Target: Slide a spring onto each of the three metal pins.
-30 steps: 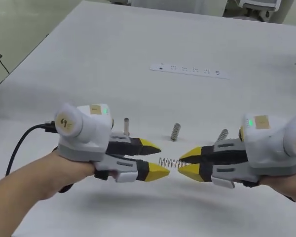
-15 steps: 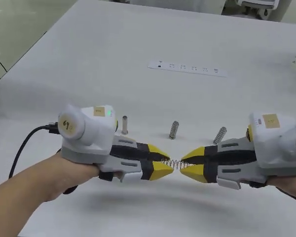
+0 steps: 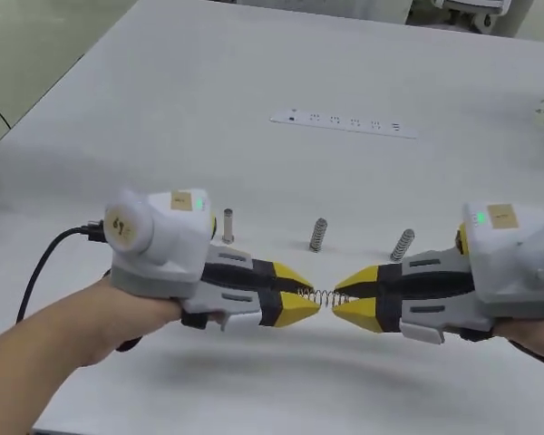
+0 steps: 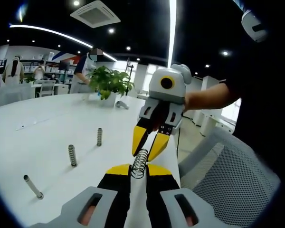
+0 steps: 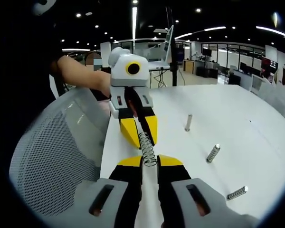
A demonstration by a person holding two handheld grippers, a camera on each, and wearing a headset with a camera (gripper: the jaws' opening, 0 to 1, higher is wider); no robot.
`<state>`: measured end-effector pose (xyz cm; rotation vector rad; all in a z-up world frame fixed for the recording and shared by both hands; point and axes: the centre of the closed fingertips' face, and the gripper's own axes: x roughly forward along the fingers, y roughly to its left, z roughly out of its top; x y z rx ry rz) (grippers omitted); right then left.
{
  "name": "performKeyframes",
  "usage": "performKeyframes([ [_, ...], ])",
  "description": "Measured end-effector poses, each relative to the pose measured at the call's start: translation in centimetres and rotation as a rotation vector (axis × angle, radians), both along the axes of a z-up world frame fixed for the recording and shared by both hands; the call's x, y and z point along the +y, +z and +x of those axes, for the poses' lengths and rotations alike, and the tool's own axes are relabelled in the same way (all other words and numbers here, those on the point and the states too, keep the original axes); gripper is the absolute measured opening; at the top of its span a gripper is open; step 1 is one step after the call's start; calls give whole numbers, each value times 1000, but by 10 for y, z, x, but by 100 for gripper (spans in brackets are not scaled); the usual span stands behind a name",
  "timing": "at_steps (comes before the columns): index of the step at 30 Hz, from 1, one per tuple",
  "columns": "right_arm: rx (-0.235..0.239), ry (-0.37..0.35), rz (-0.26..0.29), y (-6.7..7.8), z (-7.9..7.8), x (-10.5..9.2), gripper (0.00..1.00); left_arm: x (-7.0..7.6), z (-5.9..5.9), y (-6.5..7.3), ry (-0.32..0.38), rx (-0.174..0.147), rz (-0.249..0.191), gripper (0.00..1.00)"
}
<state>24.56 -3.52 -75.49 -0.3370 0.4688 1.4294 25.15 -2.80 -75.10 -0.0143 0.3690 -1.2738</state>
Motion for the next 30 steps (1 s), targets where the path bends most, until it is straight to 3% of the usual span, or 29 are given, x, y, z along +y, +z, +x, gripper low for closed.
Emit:
performKeyframes([
  [3,10,-21,11,0,1,-1,15,-1,-3,3,-7,12,-17,2],
  [4,32,-24,19,-1,-1,-2,14,-2,-2,4,-2,2,-14,2],
  [9,14,-32,32,1,-3,-4,11,-3,-5,3,-18,1,-11,2],
  [18,37,-47,39,2,-4,-7,12,-1,-3,6,-16,-2,-10,2],
  [30,101,-55,100,7,-10,-4,10,-1,-10,11,-42,2,-12,2],
])
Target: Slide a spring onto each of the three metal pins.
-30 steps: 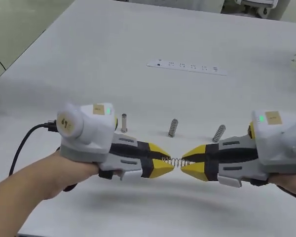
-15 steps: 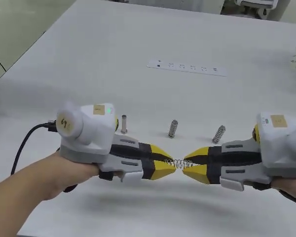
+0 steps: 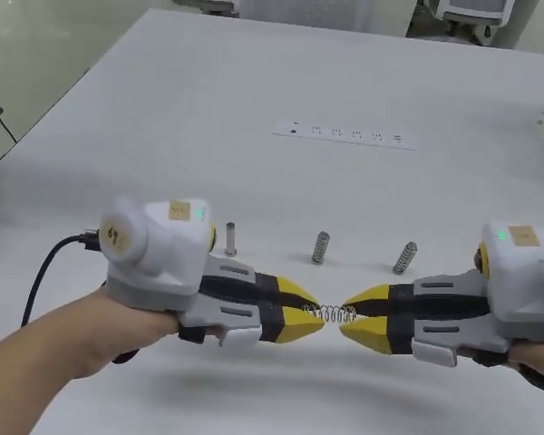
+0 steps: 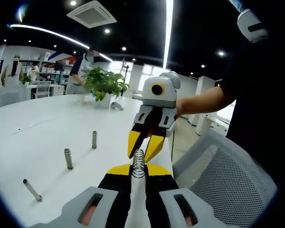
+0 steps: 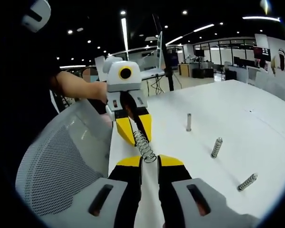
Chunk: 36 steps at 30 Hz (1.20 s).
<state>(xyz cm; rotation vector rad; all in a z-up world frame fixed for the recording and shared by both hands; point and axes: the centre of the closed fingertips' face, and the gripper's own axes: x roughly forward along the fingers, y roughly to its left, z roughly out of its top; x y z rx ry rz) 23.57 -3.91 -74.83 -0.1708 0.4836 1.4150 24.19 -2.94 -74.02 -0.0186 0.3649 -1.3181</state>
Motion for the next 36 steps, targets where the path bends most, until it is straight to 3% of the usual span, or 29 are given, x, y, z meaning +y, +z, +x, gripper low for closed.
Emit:
performKeyframes([
  [14,-7,9,11,13,-1,5,8,2,0,-1,3,11,3,2],
  [21,-38,20,1,16,0,8,9,2,-1,-2,5,4,11,1],
  [30,-59,39,56,32,-1,20,8,1,-3,-12,-3,-14,54,1],
  [36,-114,86,53,38,-9,33,8,-3,-8,-16,-23,-14,69,1],
])
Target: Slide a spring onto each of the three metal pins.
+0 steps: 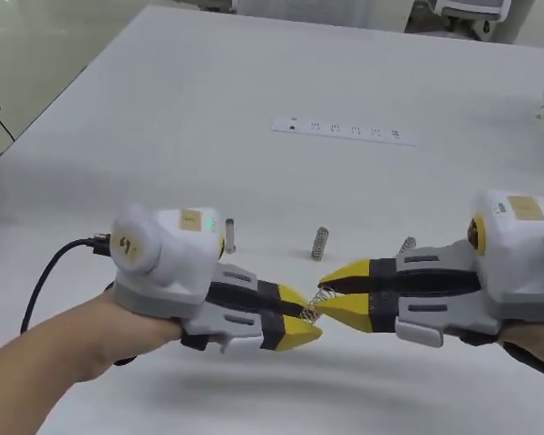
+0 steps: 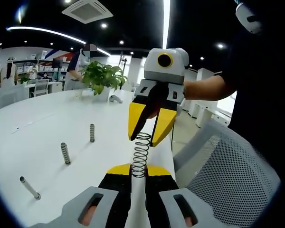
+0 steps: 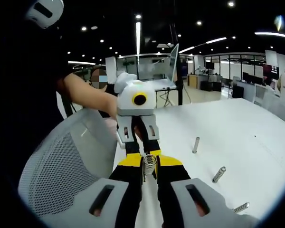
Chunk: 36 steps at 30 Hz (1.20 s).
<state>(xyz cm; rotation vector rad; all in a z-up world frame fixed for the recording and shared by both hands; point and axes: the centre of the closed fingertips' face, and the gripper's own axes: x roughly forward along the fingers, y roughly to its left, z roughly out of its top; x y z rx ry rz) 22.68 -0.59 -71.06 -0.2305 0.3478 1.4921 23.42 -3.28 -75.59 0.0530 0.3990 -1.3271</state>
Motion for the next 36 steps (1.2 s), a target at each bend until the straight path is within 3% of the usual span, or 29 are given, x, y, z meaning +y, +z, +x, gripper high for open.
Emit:
performKeyframes([
  [9,-60,29,-5,1,-1,9,8,-1,-1,2,-11,-6,6,1],
  [19,-91,25,-19,0,2,7,11,0,-2,3,-12,1,0,1],
  [36,-47,-3,-2,-2,0,7,9,0,-1,5,-7,-13,-2,1],
])
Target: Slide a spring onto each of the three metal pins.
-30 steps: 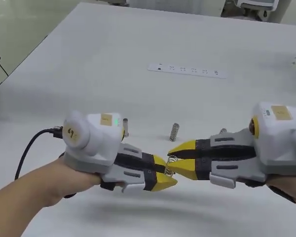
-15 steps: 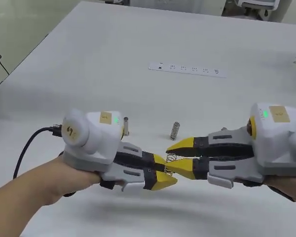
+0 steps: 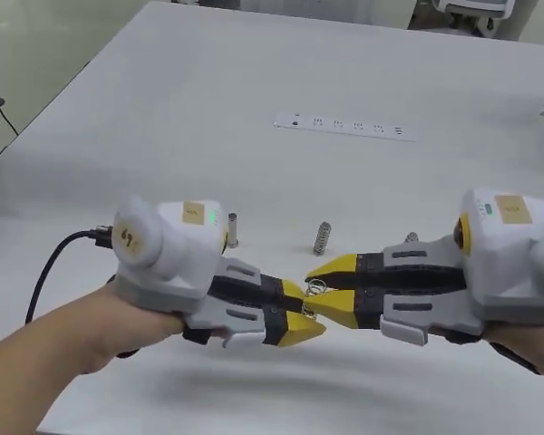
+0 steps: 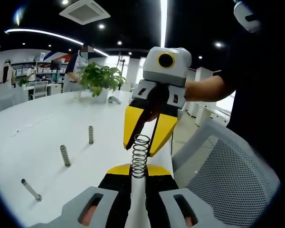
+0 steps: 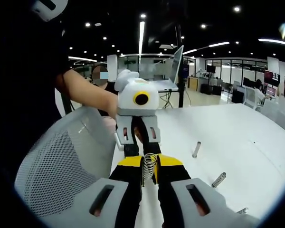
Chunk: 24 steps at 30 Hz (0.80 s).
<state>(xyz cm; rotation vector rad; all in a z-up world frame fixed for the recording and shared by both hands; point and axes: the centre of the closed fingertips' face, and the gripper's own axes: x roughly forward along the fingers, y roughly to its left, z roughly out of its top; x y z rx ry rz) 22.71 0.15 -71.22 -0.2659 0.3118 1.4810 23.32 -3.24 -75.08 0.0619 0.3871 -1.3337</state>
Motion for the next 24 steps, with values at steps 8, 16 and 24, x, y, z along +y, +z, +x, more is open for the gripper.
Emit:
performKeyframes([
  [8,-11,11,-6,2,-1,2,8,1,0,2,8,-5,-3,2],
  [16,-12,15,-18,2,-2,3,8,2,-1,2,14,-8,3,2],
  [24,-21,12,-31,2,-1,2,8,4,5,7,41,-12,-16,8],
])
